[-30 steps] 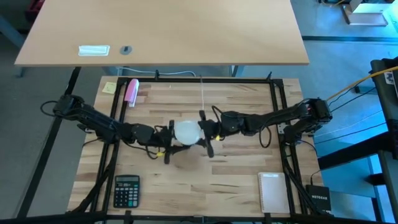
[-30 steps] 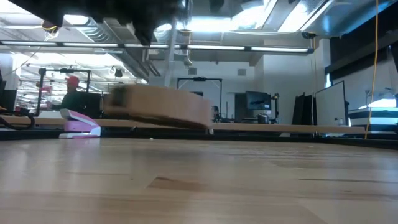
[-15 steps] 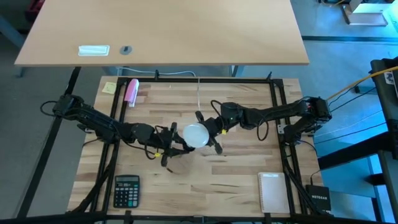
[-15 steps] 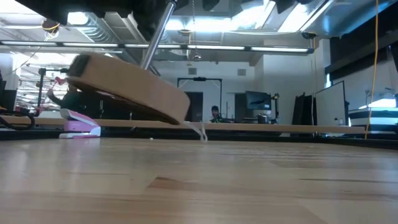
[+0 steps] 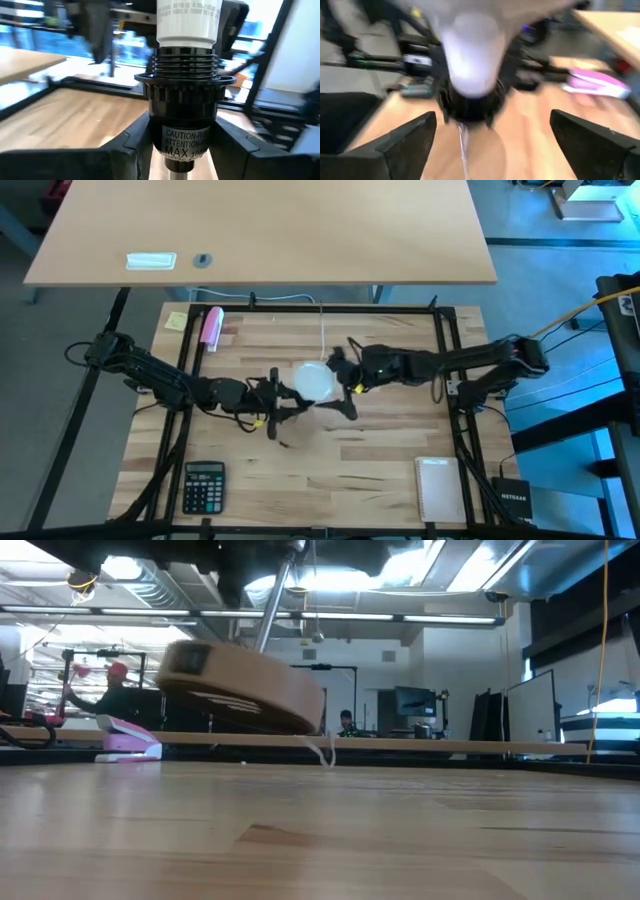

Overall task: Screw lightbulb
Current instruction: Remove the lightbulb from the desk lamp

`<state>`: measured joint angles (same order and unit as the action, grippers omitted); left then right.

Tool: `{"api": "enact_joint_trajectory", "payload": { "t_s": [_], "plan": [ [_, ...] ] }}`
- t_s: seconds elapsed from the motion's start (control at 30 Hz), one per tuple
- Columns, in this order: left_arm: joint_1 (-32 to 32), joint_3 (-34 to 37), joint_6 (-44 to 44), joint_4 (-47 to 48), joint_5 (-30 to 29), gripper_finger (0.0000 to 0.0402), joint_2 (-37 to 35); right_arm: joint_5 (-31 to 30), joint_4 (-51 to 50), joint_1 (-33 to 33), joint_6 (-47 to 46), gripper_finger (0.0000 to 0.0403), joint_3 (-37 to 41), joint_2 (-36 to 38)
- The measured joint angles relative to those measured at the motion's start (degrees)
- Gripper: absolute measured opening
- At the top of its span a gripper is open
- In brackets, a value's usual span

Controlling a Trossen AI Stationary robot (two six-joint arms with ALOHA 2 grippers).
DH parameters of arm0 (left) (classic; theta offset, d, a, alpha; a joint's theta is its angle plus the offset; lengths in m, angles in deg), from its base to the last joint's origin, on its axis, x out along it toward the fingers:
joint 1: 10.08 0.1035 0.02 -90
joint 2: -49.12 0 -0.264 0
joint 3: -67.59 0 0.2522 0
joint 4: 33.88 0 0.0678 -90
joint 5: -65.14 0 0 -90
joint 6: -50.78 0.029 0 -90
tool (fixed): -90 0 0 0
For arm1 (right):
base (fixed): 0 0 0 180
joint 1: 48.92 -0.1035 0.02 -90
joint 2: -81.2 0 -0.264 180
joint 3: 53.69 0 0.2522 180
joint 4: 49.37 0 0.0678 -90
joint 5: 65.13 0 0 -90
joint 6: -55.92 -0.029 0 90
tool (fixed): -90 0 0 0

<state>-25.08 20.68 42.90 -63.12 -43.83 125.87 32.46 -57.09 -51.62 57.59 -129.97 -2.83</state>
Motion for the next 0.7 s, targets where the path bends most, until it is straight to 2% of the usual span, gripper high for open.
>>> {"api": "enact_joint_trajectory", "payload": {
  "t_s": [0.1, 0.17, 0.27, 0.33, 0.4, 0.5, 0.7],
  "plan": [
    [0.0, 0.0, 0.8, 0.0, -7.8, 0.0141, 0.0, -7.0, -6.7, 0.0, -0.9, 0.0395, 0.0, 3.7],
    [0.0, -0.2, 2.4, 0.1, -14.3, 0.0141, 0.0, -11.3, -7.6, -0.7, -2.7, 0.0391, 0.0, 5.2],
    [0.4, -1.4, 7.4, 0.2, -23.0, 0.0141, 0.1, -20.6, -3.9, -2.3, -4.1, 0.0376, 0.0, 5.0],
    [1.3, -2.5, 10.2, 0.0, -26.6, 0.0141, 0.1, -26.4, 3.0, -2.8, -4.0, 0.0364, 0.0, 3.5],
    [2.4, -3.4, 11.8, 0.0, -29.1, 0.0141, 0.1, -29.5, 10.1, -2.8, -3.0, 0.0352, 0.0, 1.6],
    [4.1, -3.9, 12.3, 0.1, -31.2, 0.0141, 0.1, -30.3, 19.8, -2.5, -2.7, 0.0336, -0.1, -1.7],
    [5.5, -3.9, 9.8, 0.8, -31.6, 0.0141, 0.1, -34.3, 31.3, -1.3, -1.4, 0.0309, -0.1, -6.8]
  ]
}}
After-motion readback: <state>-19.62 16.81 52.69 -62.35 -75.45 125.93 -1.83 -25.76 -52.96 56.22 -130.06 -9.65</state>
